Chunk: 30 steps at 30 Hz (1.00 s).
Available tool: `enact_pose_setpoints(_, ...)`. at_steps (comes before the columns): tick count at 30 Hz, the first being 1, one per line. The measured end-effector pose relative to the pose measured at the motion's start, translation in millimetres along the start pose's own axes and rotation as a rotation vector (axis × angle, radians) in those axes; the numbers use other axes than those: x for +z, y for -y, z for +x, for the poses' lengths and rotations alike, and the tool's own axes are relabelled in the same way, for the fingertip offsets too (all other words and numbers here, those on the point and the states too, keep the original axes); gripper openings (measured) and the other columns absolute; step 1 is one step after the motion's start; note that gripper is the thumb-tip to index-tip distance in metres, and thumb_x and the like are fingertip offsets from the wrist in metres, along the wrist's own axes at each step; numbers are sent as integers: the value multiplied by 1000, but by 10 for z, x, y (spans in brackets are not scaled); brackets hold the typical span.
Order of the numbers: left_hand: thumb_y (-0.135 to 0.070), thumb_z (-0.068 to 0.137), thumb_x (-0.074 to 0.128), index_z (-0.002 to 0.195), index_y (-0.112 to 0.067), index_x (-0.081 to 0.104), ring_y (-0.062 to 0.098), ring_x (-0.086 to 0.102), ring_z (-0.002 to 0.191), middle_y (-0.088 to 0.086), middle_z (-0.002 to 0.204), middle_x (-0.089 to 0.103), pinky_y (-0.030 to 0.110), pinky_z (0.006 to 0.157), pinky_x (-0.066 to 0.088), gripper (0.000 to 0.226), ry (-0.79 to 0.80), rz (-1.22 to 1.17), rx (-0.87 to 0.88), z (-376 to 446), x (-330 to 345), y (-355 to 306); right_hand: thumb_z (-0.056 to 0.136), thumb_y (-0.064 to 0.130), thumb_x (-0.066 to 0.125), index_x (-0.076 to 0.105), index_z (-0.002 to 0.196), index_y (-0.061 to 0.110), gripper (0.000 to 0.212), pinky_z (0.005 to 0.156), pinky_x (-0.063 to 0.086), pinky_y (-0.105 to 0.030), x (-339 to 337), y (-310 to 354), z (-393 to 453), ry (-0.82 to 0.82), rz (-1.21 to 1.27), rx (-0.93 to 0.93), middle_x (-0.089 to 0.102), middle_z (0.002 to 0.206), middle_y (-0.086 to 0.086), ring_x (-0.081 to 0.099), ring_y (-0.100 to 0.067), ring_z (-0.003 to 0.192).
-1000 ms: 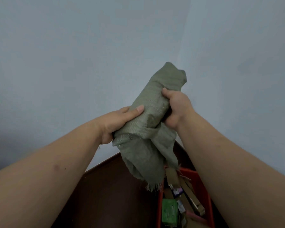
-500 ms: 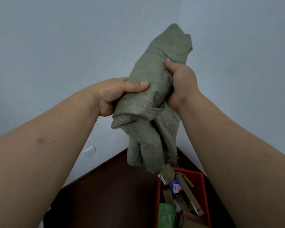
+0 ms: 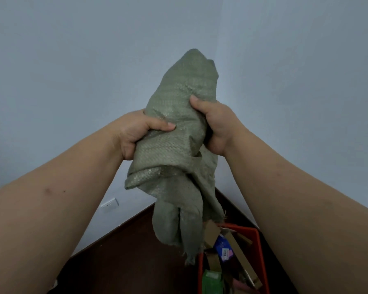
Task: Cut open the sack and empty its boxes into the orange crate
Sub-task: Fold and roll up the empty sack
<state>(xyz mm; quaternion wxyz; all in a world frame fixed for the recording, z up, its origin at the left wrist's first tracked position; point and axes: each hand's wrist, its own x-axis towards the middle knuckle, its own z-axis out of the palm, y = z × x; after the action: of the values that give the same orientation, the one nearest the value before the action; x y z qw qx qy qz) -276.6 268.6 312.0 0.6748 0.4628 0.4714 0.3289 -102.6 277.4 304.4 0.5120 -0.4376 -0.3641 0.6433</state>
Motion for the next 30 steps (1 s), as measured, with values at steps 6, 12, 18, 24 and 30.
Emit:
enact_pose_setpoints(6,-30,69,70,114,-21,59,29,64,96,5,105,68,38,84,53,48,-575,972,262,25,189,48,66,55,73,37,138,23,87,73,52,-41,2,-275,-125,-194,-196,177,62,117,-6,65,-26,99)
enact_pose_setpoints(12,-32,76,75,136,-30,48,19,64,103,-6,115,66,34,87,54,65,-72,852,23,-78,338,284,68,45,76,61,118,19,58,68,56,-37,3,-443,-160,-153,-149,310,70,105,-6,66,-27,91)
enact_pose_setpoints(18,-51,81,67,146,-37,37,17,47,129,-5,146,46,40,109,38,73,-169,552,-45,-115,180,501,68,25,62,54,123,11,58,84,56,-52,-135,-376,-272,-272,-34,280,68,112,-16,68,-35,98)
enact_pose_setpoints(24,-50,56,82,127,-14,60,29,66,108,12,118,70,44,92,52,82,-45,32,-372,-173,230,695,93,24,49,64,111,6,30,84,53,-44,-300,-507,-457,-67,111,369,70,103,-17,66,-33,93)
enact_pose_setpoints(30,-9,61,83,116,-15,59,24,68,94,6,107,71,39,84,55,60,-402,352,35,-91,355,804,79,42,66,34,141,21,73,89,48,-43,-351,-673,-398,-220,-520,211,57,129,-9,59,-28,105)
